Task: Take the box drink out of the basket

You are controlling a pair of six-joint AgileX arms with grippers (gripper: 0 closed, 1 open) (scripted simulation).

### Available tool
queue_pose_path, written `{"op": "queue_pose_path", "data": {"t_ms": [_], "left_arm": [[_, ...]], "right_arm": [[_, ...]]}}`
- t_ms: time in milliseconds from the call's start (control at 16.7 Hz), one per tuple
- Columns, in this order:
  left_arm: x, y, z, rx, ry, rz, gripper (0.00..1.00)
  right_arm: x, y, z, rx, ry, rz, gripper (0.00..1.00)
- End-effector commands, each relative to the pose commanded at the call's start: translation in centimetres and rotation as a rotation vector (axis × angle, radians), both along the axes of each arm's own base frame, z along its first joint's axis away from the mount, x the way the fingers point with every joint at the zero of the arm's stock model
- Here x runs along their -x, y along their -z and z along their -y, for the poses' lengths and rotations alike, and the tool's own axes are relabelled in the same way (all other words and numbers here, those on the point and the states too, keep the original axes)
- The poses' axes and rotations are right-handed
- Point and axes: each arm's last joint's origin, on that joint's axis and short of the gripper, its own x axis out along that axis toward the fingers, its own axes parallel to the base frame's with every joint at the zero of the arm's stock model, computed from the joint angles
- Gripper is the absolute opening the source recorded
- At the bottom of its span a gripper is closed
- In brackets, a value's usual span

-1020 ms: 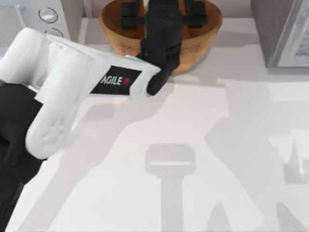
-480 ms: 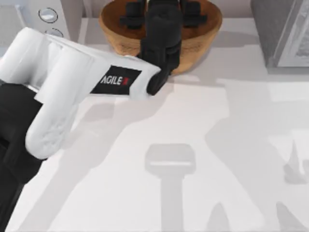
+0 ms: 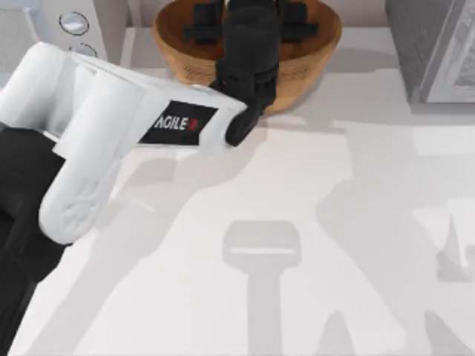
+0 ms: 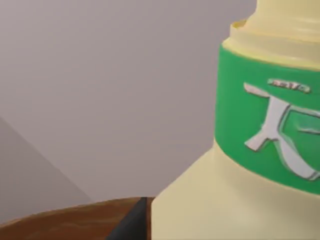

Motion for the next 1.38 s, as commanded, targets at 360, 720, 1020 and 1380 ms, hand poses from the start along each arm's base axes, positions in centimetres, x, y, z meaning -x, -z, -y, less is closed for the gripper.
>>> {"op": "queue_pose_path", "data": {"t_ms": [360,720,1020,1380], "left_arm": [[0.0,0.0,0.0,0.000,0.000,0.000,0.00],[0.1,-2.1,0.5,0.004,0.008,0.002,0.00],[-0.4,-8.2,0.7,0.015,0.005,0.014,0.00],[0.2,-15.1,0.5,0.011,0.008,0.013,0.00]], "right_arm": [[0.0,0.0,0.0,0.000,0.000,0.000,1.00],[0.0,0.0,0.0,0.000,0.000,0.000,1.00],[0.0,0.0,0.0,0.000,0.000,0.000,1.00],[0.0,0.0,0.0,0.000,0.000,0.000,1.00]]}}
